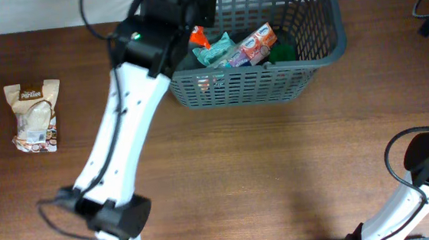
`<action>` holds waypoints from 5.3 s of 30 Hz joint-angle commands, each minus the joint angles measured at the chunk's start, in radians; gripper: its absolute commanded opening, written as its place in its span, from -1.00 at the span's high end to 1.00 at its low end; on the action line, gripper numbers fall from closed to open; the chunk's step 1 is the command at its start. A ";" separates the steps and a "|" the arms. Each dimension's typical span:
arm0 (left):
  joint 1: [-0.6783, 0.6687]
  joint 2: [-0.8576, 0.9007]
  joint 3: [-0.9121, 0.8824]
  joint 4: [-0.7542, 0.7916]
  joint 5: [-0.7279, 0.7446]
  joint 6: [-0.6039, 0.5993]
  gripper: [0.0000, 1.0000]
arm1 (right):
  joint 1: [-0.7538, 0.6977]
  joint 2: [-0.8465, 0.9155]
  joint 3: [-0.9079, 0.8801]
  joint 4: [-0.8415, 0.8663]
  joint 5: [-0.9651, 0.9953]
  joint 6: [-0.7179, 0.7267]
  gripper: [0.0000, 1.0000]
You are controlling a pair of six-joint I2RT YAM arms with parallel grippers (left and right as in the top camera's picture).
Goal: Pack container
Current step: 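Carry the spaghetti over the basket and lower it in, then release the spaghetti and withdraw the left gripper leftward, then move the left gripper down onto the PanTree snack bag, then close the left gripper on the snack bag and lift it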
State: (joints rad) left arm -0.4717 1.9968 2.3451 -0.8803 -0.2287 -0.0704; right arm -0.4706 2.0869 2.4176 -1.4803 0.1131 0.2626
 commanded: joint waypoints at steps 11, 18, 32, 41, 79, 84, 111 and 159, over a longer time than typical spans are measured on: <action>0.003 0.171 0.016 -0.030 0.057 -0.049 0.96 | 0.006 -0.012 -0.003 0.003 -0.001 0.012 -0.97; 0.003 0.221 0.012 -0.087 0.057 -0.049 0.96 | 0.006 -0.012 -0.003 0.003 -0.001 0.012 -0.97; 0.003 0.279 0.012 -0.131 0.094 -0.048 0.30 | 0.006 -0.012 -0.003 0.003 -0.001 0.012 -0.97; 0.003 0.279 0.012 -0.134 0.090 -0.037 -0.91 | 0.006 -0.012 -0.003 0.003 -0.001 0.012 -0.97; 0.852 0.069 0.565 -0.755 0.230 0.113 -0.99 | 0.006 -0.012 -0.003 0.003 -0.001 0.012 -0.97; 0.957 0.139 0.464 -0.700 0.321 0.231 -0.99 | 0.006 -0.012 -0.003 0.003 -0.001 0.012 -0.97; 0.982 0.675 0.325 -0.532 0.246 0.514 -0.99 | 0.006 -0.012 -0.003 0.003 -0.001 0.012 -0.97; 1.011 0.737 0.324 -0.507 0.315 0.449 -0.99 | 0.006 -0.012 -0.003 0.003 -0.001 0.012 -0.97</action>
State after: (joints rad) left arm 0.5404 2.6957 2.6713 -1.3899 0.0715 0.3920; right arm -0.4706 2.0869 2.4176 -1.4799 0.1131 0.2626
